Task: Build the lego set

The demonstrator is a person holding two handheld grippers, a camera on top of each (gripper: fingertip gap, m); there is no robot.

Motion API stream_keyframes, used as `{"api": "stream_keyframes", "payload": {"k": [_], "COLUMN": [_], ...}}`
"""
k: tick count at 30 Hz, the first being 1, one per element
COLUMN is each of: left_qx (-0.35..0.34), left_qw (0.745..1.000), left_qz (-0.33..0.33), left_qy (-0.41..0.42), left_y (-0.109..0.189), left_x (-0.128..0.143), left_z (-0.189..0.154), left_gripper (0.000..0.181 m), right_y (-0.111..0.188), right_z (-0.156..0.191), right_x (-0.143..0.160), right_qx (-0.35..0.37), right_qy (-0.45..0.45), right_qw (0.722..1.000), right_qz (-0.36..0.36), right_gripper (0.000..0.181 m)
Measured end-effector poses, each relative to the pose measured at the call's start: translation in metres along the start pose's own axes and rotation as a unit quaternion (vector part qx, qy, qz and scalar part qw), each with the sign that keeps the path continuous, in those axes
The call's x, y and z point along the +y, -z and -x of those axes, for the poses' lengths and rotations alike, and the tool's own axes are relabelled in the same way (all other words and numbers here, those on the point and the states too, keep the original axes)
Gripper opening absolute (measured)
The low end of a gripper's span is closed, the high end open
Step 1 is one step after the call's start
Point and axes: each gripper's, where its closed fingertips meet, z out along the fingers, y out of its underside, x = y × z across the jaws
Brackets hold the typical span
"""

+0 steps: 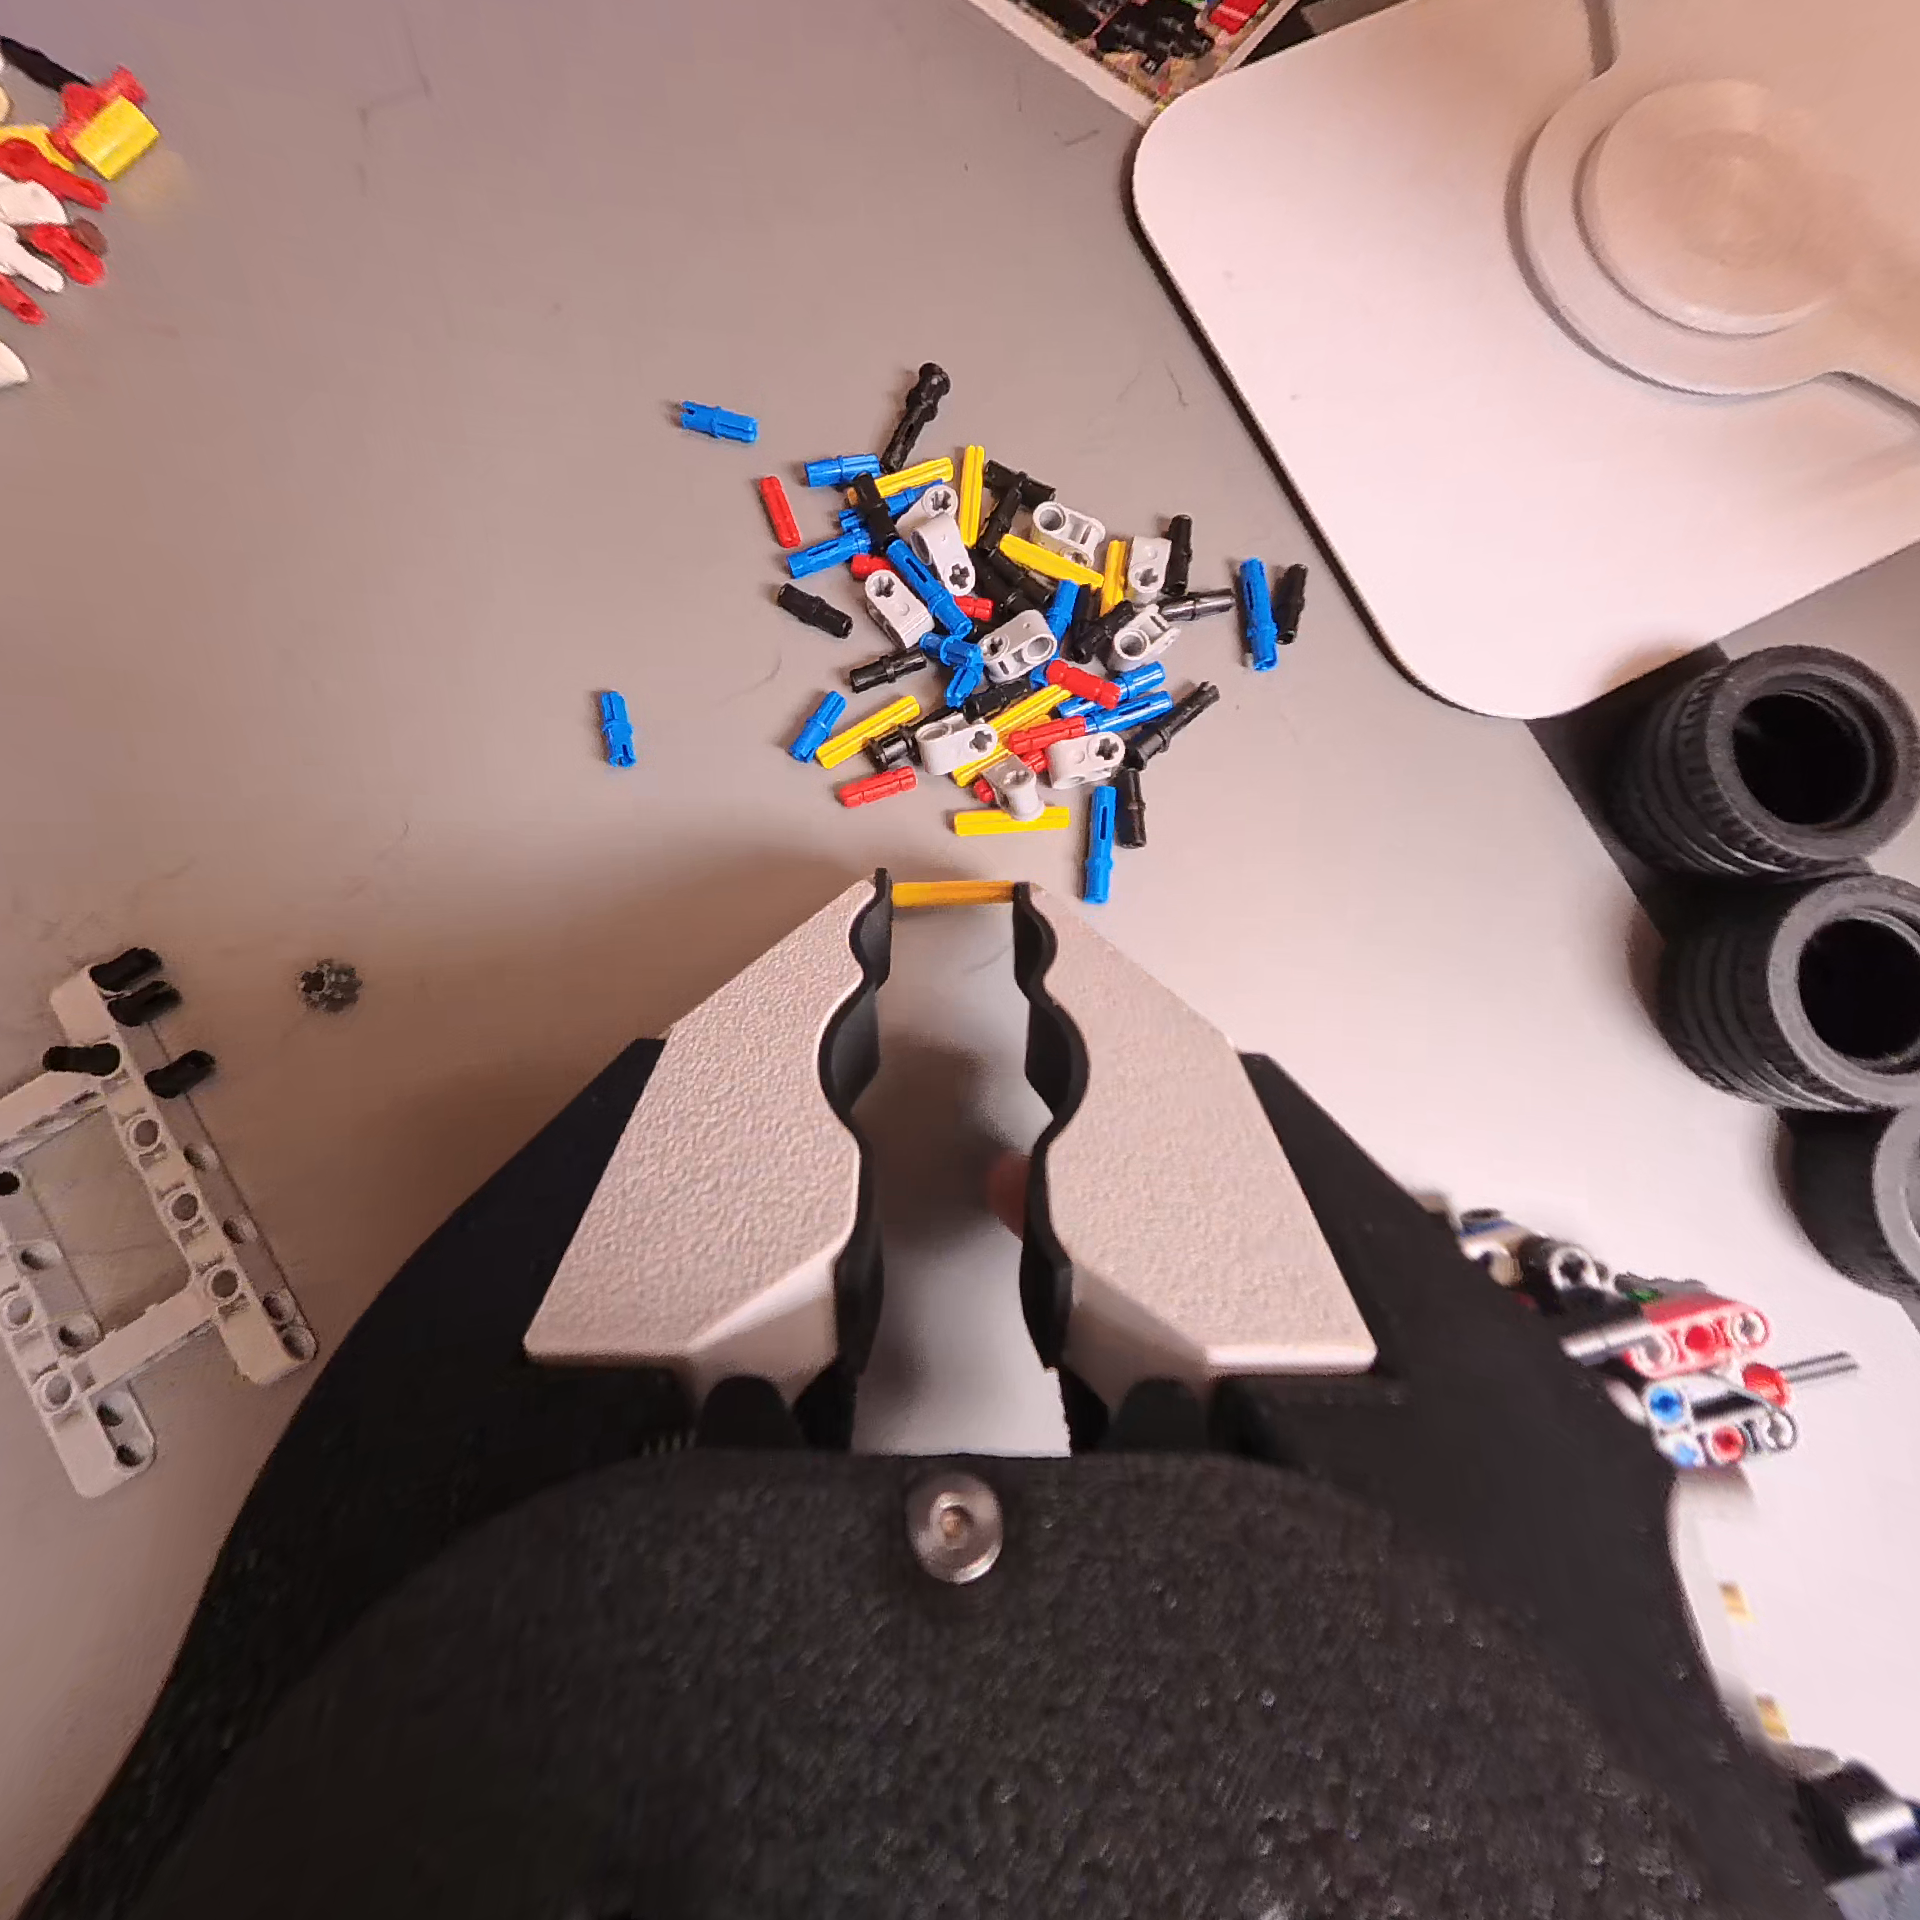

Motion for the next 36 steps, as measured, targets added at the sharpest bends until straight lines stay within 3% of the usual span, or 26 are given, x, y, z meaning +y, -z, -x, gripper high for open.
{"api": "stream_keyframes", "payload": {"k": [6, 15, 28, 36], "left_qx": [-0.009, -0.014, -0.024, -0.023], "left_qw": [1.0, 1.0, 0.999, 0.999], "left_qz": [-0.008, -0.017, -0.026, -0.029], "left_qy": [0.007, 0.021, 0.019, 0.029], "left_y": [0.003, 0.006, 0.009, 0.009], "left_x": [-0.002, -0.005, -0.007, -0.007], "left_z": [0.006, 0.012, 0.019, 0.024], "left_gripper": [0.036, 0.036, 0.036, 0.036], "right_y": [0.029, 0.074, 0.082, 0.087], "right_z": [0.01, 0.045, 0.096, 0.093], "right_x": [0.001, 0.038, 0.083, 0.1], "right_qx": [-0.001, 0.004, 0.026, 0.067], "right_qy": [-0.005, -0.016, -0.032, 0.002], "right_qw": [0.999, 0.998, 0.997, 0.998], "right_qz": [-0.041, -0.064, -0.061, -0.014], "right_gripper": [0.022, 0.022, 0.022, 0.022]}}
